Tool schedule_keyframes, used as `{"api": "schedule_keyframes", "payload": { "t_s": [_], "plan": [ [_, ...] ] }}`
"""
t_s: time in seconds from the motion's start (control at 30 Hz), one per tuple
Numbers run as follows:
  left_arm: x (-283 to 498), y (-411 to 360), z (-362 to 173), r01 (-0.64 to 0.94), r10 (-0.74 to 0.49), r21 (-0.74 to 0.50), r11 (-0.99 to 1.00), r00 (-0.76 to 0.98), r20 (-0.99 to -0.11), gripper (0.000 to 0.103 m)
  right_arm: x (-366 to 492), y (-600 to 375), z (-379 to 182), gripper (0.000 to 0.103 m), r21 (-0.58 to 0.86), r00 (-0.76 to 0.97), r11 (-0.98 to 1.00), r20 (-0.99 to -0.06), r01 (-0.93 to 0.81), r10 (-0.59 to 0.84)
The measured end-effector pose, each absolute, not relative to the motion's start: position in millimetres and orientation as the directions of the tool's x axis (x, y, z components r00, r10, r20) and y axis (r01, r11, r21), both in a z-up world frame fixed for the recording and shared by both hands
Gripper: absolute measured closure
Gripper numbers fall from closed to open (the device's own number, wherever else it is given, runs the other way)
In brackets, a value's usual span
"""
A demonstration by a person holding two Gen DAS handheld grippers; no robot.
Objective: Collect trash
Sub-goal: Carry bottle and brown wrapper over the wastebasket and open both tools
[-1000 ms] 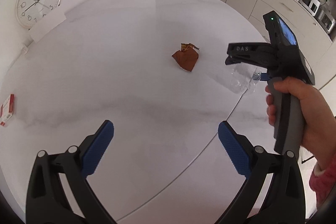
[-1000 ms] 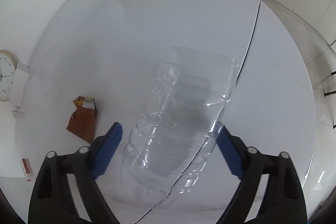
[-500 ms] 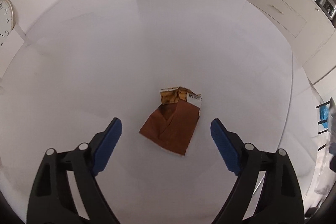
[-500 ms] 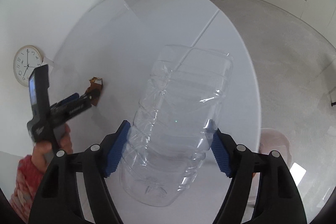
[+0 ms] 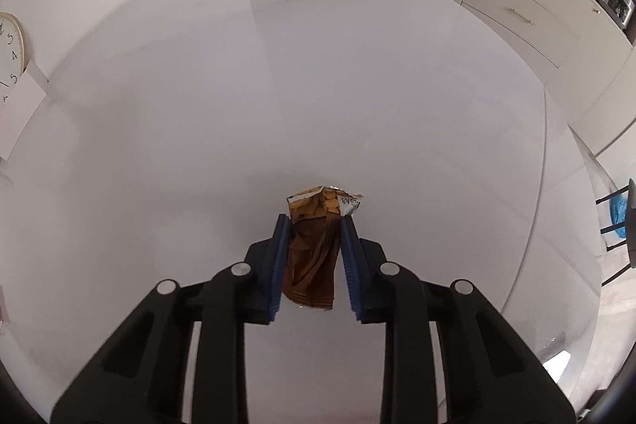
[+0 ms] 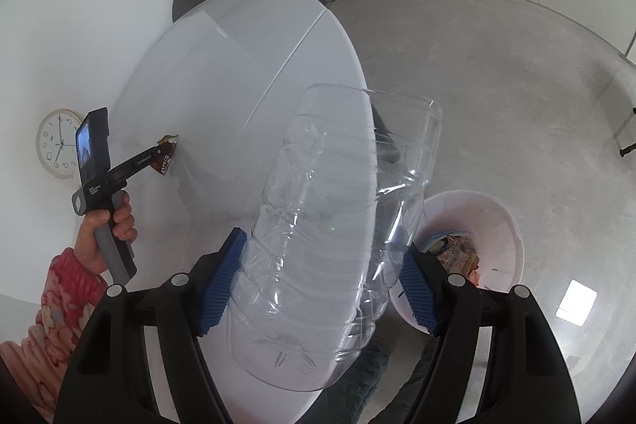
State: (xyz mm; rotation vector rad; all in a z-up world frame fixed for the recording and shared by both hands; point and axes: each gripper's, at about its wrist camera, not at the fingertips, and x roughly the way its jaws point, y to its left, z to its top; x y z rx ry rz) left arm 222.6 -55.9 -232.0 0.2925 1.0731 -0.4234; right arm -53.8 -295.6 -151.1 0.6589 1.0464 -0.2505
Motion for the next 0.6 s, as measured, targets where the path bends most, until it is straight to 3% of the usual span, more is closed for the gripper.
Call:
{"api": "schedule_keyframes", "payload": {
  "t_s": [0.23,0.5,0.6],
  "plan": [
    [179,-60,-194,0.504,-0.229,0.034,0.863,0.449,-0.864,0.078,-88,-318,-183,0.029,0.284,0.448,0.793,-0.894,0.539,0.016],
    [102,-57,-146,0.509,-0.259,0.007,0.861,0.45,-0.855,0.078,-96,-358,-323,0.028,0.246,0.28,0.751,-0.956,0.613,0.085],
    [65,-67,-133,0.531,-0.268,0.004,0.848,0.434,-0.861,0.078,-96,-369,-368,0.017,0.279,0.232,0.706,-0.958,0.65,0.165]
  ]
}}
